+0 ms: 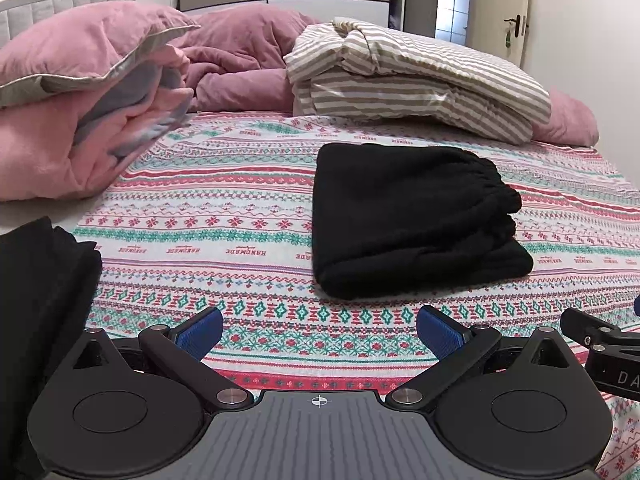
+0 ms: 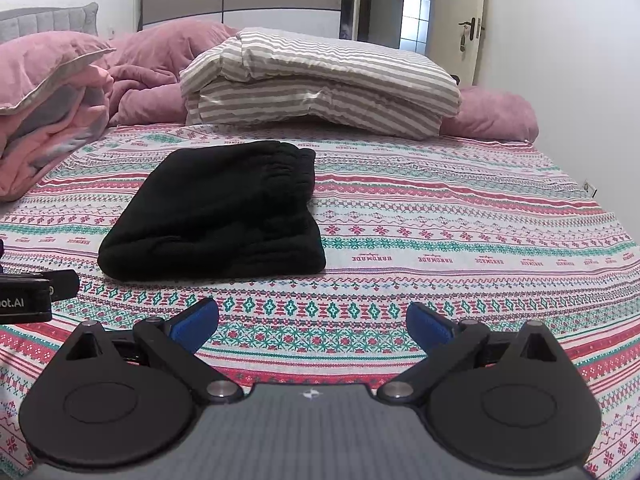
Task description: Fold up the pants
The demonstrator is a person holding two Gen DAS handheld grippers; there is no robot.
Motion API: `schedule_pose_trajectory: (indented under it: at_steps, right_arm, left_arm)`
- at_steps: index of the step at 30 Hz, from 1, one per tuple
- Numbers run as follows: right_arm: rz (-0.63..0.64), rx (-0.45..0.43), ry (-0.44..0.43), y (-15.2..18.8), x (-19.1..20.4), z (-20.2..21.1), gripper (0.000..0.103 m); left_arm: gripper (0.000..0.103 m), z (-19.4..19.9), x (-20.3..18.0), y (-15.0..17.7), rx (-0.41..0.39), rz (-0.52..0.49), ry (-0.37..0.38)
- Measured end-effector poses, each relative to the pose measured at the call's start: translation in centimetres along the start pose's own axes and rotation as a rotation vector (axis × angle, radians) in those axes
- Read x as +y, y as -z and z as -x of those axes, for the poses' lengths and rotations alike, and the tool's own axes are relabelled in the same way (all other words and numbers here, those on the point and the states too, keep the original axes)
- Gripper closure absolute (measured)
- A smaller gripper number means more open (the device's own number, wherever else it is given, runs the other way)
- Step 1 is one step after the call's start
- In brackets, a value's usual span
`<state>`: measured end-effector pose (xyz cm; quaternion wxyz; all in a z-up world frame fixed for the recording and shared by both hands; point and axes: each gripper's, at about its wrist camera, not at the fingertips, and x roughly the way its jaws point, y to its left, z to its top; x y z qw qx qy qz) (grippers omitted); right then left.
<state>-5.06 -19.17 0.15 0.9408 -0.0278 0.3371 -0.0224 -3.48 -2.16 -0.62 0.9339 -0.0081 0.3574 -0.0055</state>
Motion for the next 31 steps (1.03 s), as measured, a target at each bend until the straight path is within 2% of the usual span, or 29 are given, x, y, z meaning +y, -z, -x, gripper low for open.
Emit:
schedule_pose_trajectory:
  at_steps: [31]
  right_arm:
    - [0.016,-0.001,-0.002,0.2,0.5,0.1,0.0]
  left_arm:
    - [0.0,0.2,-1.1,0.3,-0.011,-0.038,-0.005]
